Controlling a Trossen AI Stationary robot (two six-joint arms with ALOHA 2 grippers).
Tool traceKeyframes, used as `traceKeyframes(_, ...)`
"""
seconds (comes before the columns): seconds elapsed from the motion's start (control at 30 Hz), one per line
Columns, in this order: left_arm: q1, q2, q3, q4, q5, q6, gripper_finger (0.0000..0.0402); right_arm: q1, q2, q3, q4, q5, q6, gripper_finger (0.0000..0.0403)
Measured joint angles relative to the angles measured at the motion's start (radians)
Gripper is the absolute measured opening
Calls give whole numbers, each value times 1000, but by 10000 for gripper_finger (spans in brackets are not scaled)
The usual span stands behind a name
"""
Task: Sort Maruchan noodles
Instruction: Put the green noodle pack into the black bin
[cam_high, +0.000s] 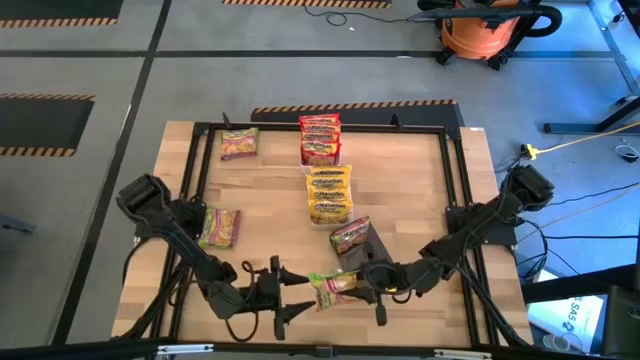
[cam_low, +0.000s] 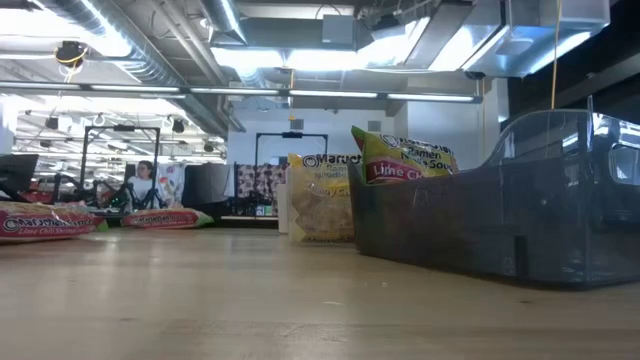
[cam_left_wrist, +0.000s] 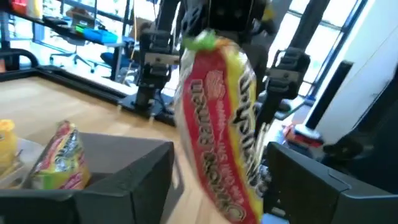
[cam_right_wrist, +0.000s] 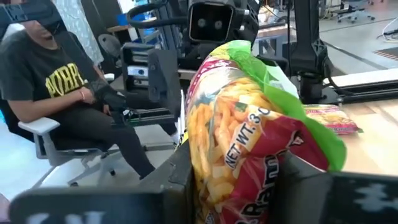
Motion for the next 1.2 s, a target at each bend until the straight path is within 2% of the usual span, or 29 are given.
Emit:
traceKeyframes(0.13,18,-1,-1,-19,50,-40,272,-3,0,0,30,3,-30,92)
traceKeyframes(0.3,71,17,-1,-39,134,-87,276,-21,0,0,84,7,-88,90)
traceKeyframes(0.53,127,16,-1,-10,168,-61,272,-57,10,0,99,-17,-84,92)
traceKeyframes(0.63,134,16,-1,-7,176,-57,250,-61,10,0,100,-17,-90,93)
traceKeyframes(0.93,141,16,-1,-28,210,-50,131,-60,10,0,87,-1,-100,131)
traceKeyframes(1.07,138,16,-1,-69,202,-46,124,-57,-36,0,-43,-9,-104,172)
traceKeyframes(1.2,110,-24,-1,-177,168,-63,125,-27,-163,1,-396,-76,24,211)
